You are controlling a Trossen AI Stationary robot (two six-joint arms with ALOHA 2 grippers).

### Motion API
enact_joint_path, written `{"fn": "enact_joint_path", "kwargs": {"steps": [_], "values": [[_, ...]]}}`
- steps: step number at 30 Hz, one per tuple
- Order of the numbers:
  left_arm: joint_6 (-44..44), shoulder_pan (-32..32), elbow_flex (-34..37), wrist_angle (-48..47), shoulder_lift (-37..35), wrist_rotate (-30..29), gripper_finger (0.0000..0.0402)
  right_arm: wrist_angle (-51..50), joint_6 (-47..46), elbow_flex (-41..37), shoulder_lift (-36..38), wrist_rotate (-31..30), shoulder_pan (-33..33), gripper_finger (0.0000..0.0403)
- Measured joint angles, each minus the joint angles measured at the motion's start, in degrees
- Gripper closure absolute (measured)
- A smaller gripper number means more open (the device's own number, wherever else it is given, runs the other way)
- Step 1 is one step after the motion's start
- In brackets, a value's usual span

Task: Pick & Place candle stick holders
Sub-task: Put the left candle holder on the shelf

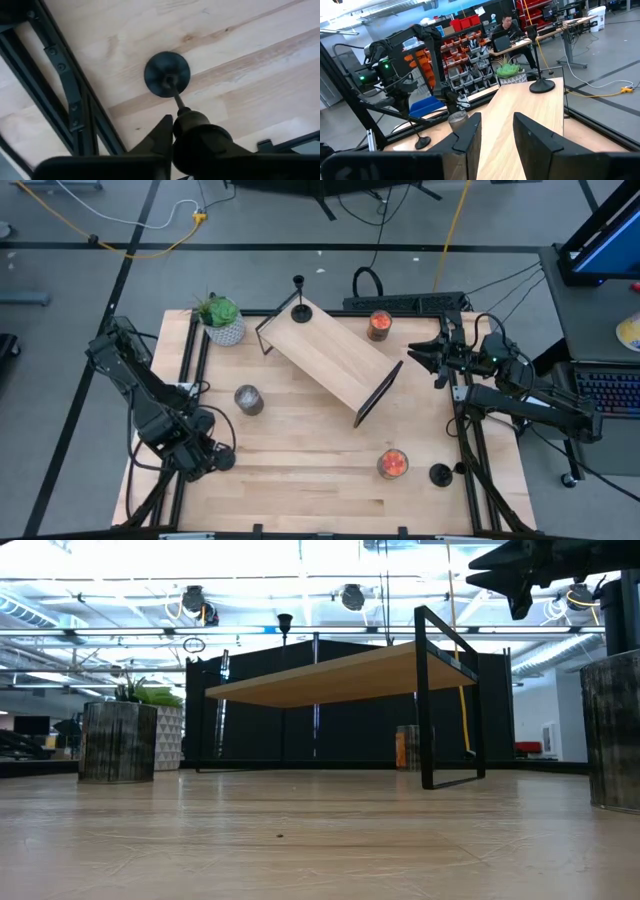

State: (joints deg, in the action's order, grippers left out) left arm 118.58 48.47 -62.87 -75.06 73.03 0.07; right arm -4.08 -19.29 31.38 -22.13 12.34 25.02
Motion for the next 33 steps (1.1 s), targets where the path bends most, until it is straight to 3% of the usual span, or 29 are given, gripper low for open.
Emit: {"fn": "enact_joint_path", "kwargs": {"steps": [2,10,17,25,33], "values": [[-0.01,0.0,0.03,0.06,0.0,-0.11,0.0384,0.0,0.02,0.0,0.0,-0.02,0.0,0.0298],[0.1,0.0,-0.17,1.72,0.04,-0.1,0.0379,-0.02,0.01,0.0,0.0,-0.01,0.0,0.0298],[-0.93,-1.11,-4.5,2.81,0.2,-0.09,0.0385,-0.04,0.02,0.0,0.01,-0.01,0.0,0.0298],[-11.94,-6.43,-9.17,8.48,0.15,-8.04,0.0385,-0.03,0.32,0.0,0.01,0.0,0.01,0.0298],[-28.22,-16.13,-15.87,9.54,0.13,-13.09,0.0385,-0.04,0.44,0.0,0.02,-0.02,0.02,0.0298]]}}
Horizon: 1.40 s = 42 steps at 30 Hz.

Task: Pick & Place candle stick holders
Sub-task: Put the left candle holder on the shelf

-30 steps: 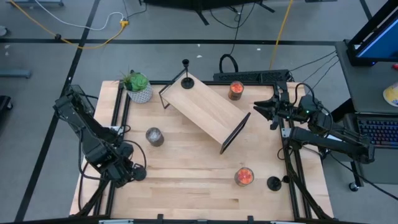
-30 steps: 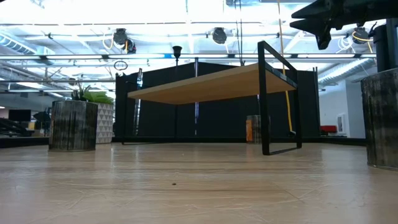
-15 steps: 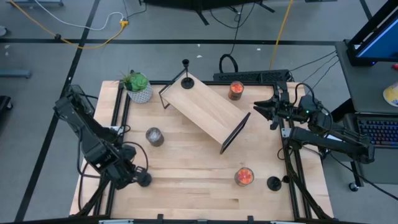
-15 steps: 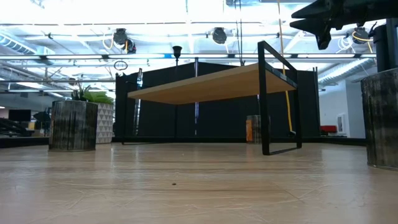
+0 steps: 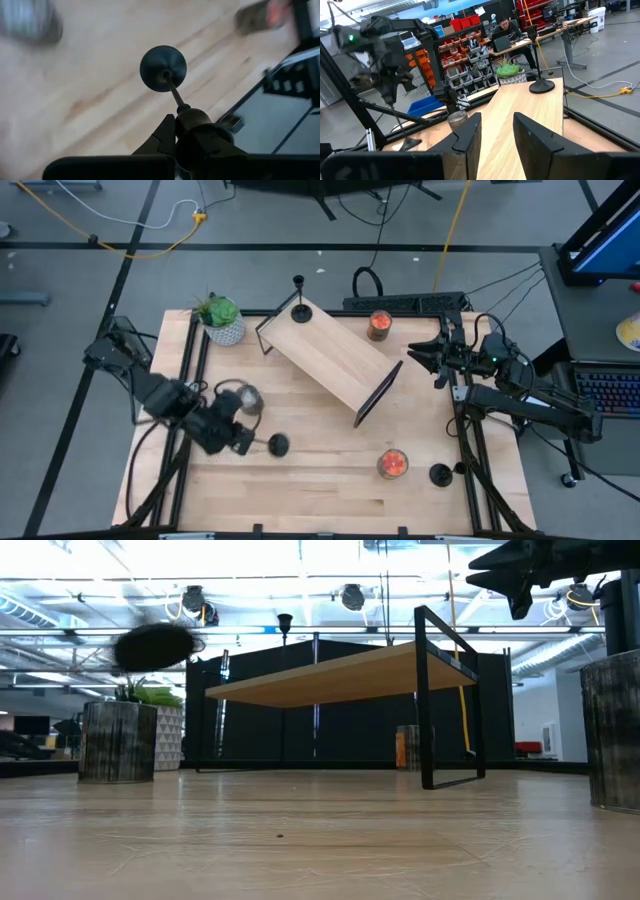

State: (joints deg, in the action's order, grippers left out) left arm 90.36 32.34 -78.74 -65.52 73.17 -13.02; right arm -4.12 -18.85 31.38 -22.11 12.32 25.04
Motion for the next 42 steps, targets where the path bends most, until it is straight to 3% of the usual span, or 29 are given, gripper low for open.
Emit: {"fn": "enact_joint_path", "kwargs": {"steps": [10,25,38,42], "values": [[-25.06,-15.91,-13.68,-1.31,-0.04,-2.18,0.0385,0.0,0.0,0.0,-0.01,0.0,-0.01,0.0298],[-45.0,-41.34,-32.56,-10.71,2.11,-2.02,0.0385,0.0,0.0,0.0,0.0,0.0,0.0,0.0298],[-55.35,-56.76,-47.07,-24.32,16.04,8.86,0.0385,-0.5,-0.15,0.0,0.0,0.0,0.0,0.0298],[-57.71,-60.14,-48.57,-24.04,19.4,11.84,0.0385,-0.5,-0.17,0.0,-0.01,0.0,0.0,0.0298]]}}
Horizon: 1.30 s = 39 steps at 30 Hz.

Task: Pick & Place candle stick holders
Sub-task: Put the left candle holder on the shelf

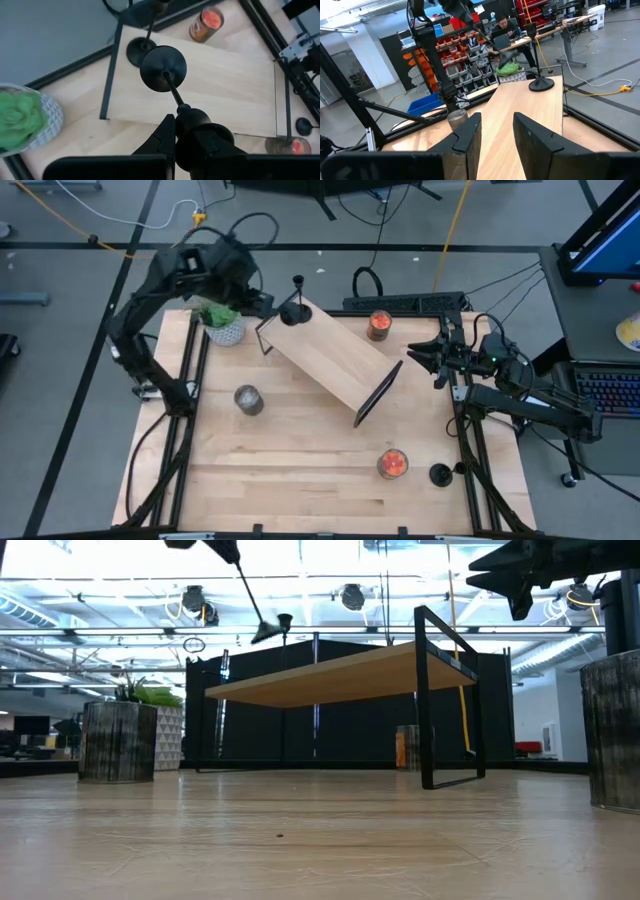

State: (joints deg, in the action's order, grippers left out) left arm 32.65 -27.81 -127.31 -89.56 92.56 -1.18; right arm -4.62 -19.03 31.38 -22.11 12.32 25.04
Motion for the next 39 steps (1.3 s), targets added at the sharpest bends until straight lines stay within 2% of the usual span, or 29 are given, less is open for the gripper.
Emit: {"fn": "enact_joint_path", "kwargs": {"steps": [7,23,33,39], "values": [[-2.31,-4.75,0.11,-0.39,3.61,2.92,0.0385,-0.07,-0.02,0.0,0.01,-0.01,0.0,0.0298],[-0.99,-4.34,0.38,-0.44,4.6,4.23,0.0385,-0.19,-0.03,0.0,0.0,0.02,0.0,0.0298],[1.02,-3.63,8.36,-0.51,2.82,3.99,0.0385,-0.18,-0.02,0.0,0.01,0.02,0.0,0.0298],[1.44,-3.57,9.35,-0.41,2.9,3.66,0.0385,-0.21,-0.02,0.0,0.0,0.02,0.0,0.0298]]}}
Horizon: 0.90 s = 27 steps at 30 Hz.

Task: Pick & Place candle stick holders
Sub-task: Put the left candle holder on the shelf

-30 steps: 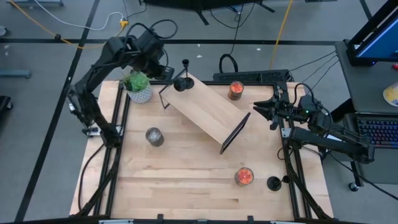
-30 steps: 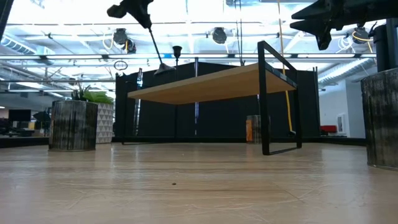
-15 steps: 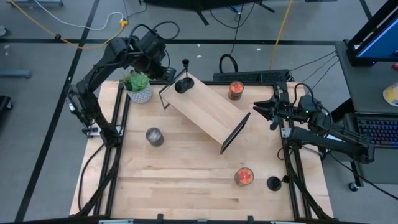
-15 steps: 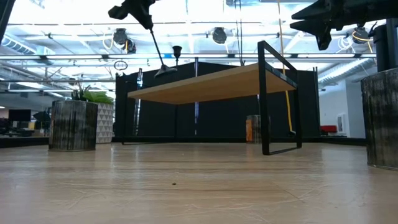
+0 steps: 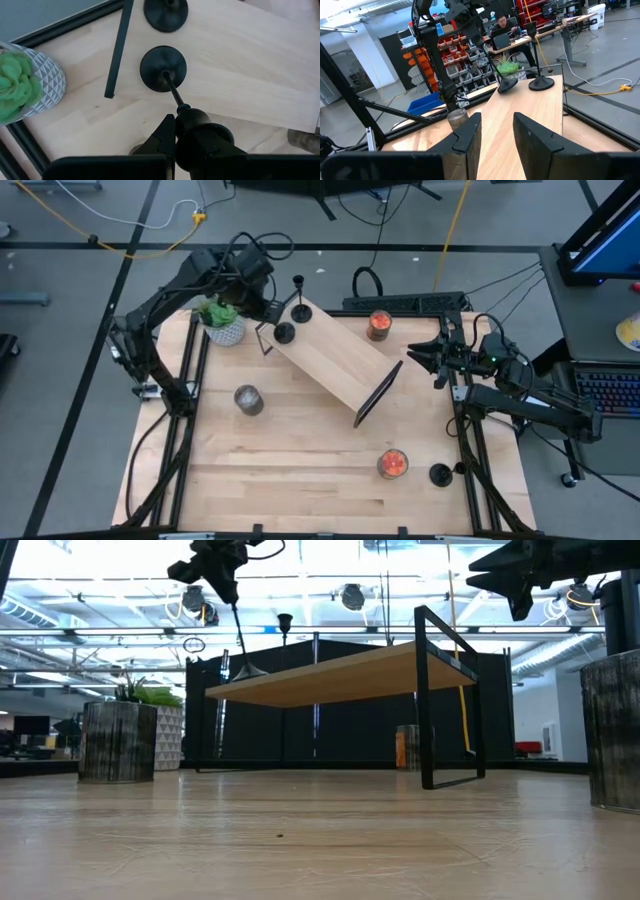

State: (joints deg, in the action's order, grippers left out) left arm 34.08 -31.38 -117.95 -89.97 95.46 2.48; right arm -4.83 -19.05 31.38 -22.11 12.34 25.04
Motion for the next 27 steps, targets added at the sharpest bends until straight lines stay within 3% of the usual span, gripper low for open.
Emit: {"fn": "enact_joint_path", "kwargs": {"steps": [27], "values": [[0.28,-0.15,-0.04,-0.02,-0.02,-2.82,0.0385,-0.12,-1.46,0.0,0.0,0.0,0.0,0.0298]]}}
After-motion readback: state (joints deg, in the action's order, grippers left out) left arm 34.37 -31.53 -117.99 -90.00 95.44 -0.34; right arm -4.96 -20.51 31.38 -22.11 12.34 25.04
